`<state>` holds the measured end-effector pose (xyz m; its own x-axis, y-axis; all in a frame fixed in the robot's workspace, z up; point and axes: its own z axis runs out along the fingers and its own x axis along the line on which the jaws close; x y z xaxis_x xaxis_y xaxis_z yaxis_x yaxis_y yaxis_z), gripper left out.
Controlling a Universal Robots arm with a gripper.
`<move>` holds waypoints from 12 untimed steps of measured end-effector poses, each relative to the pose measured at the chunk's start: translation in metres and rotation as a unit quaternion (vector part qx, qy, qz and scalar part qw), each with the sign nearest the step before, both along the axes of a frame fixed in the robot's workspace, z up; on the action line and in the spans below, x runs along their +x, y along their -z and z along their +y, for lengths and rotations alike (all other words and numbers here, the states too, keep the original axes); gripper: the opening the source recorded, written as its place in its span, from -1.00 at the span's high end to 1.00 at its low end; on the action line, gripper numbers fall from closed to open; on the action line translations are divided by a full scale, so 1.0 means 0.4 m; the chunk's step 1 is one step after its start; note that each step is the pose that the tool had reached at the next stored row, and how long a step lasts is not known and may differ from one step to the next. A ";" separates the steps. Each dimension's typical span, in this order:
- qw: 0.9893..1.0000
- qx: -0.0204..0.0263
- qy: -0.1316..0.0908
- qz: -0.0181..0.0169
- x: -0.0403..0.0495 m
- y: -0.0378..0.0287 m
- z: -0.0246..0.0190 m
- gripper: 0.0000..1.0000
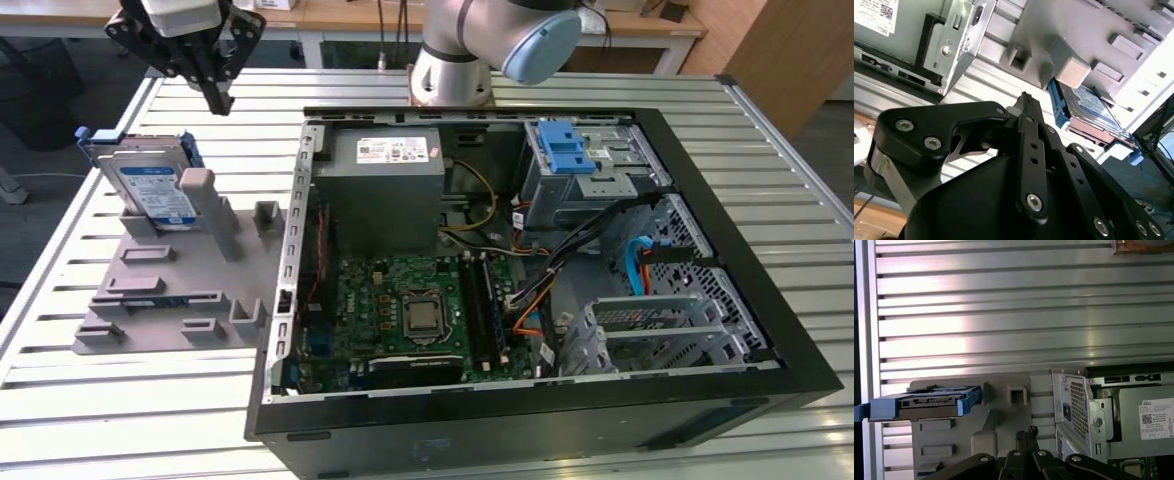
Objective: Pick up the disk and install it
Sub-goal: 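Reach for the disk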
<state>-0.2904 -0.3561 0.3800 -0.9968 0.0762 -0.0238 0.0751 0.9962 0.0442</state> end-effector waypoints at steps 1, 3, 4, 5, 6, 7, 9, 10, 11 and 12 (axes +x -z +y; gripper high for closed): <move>1.000 0.000 0.000 0.000 -0.004 0.000 0.001 0.79; 1.000 0.000 0.000 0.000 -0.005 0.000 0.001 0.79; 1.000 0.000 0.000 0.000 -0.006 0.000 0.001 0.79; 1.000 0.000 0.000 0.000 -0.006 0.000 0.001 0.79; 1.000 0.000 0.000 0.000 -0.006 0.000 0.001 0.79; 1.000 0.000 0.000 0.000 -0.006 0.000 0.001 0.79; 1.000 0.000 0.000 0.000 -0.009 0.000 0.001 0.79; 1.000 0.000 0.000 0.000 -0.014 0.000 0.002 0.79; 1.000 0.000 0.000 0.000 -0.019 0.000 0.002 0.79; 1.000 0.000 0.000 0.000 -0.024 0.000 0.003 0.79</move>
<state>-0.2999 -0.3549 0.3799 -0.9968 0.0763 -0.0232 0.0752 0.9962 0.0443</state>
